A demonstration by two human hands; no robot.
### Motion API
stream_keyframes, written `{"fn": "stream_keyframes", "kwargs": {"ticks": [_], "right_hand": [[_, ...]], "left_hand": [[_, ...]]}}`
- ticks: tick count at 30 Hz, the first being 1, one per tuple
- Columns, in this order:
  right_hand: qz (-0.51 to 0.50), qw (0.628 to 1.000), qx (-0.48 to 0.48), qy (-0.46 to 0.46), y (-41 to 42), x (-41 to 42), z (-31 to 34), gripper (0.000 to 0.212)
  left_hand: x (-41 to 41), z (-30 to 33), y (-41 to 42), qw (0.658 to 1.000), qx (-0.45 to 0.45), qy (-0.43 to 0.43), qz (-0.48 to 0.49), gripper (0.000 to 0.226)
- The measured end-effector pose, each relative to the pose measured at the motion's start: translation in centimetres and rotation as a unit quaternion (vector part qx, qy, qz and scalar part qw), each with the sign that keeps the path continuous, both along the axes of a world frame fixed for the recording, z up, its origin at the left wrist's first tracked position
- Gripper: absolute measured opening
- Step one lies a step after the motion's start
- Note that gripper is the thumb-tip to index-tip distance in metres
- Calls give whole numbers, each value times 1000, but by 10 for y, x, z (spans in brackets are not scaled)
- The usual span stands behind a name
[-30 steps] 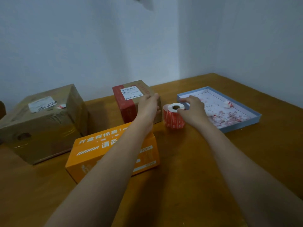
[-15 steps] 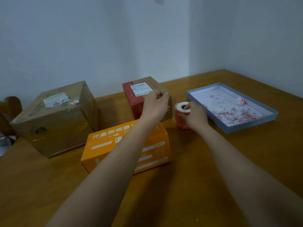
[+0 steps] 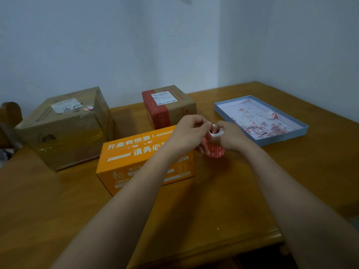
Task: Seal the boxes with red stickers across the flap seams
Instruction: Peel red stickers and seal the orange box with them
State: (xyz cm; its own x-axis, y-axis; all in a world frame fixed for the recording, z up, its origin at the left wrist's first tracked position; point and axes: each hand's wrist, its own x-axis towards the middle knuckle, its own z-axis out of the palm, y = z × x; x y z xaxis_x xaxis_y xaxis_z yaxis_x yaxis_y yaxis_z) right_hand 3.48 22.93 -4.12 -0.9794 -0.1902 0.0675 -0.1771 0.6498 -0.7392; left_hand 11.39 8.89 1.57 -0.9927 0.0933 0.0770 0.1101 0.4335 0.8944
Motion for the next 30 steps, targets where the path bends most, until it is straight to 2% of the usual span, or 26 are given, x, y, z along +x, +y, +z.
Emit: {"fn": "stream_keyframes", "kwargs": {"ticks": [3, 5, 7, 9, 12, 14, 19, 23, 27, 30], "right_hand": [[16, 1000, -8, 0, -1, 2, -3, 28], [6, 1000, -26, -2, -2, 4, -5, 31], [-7, 999, -37, -4, -3, 5, -7, 33], [-8, 1000, -22, -2, -4, 6, -6, 28], [7, 1000, -1, -1, -2, 3, -3, 27], [23, 1000, 2, -3, -2, 3, -2, 29], [67, 998, 3, -16, 0, 5, -3, 21], [93, 996, 7, -11, 1, 6, -3, 23], [117, 993, 10, -14, 3, 5, -4, 25], [137, 990, 28, 6, 5, 3, -3, 24]], "left_hand": [[4, -7, -7, 991, -92, 100, 9, 21], [5, -14, -11, 962, -191, 195, 22, 18], [7, -16, -13, 943, -240, 232, 14, 18], [12, -15, -13, 939, -274, 205, -27, 18], [15, -20, -15, 934, -334, 88, -90, 19], [14, -30, -20, 926, -358, 59, -101, 17], [4, -53, -34, 927, -367, 45, -71, 15], [-4, -68, -36, 955, -296, 30, -16, 22], [-8, -74, -25, 971, -232, 22, 53, 51], [-12, -75, -18, 974, -215, 49, 58, 70]]}}
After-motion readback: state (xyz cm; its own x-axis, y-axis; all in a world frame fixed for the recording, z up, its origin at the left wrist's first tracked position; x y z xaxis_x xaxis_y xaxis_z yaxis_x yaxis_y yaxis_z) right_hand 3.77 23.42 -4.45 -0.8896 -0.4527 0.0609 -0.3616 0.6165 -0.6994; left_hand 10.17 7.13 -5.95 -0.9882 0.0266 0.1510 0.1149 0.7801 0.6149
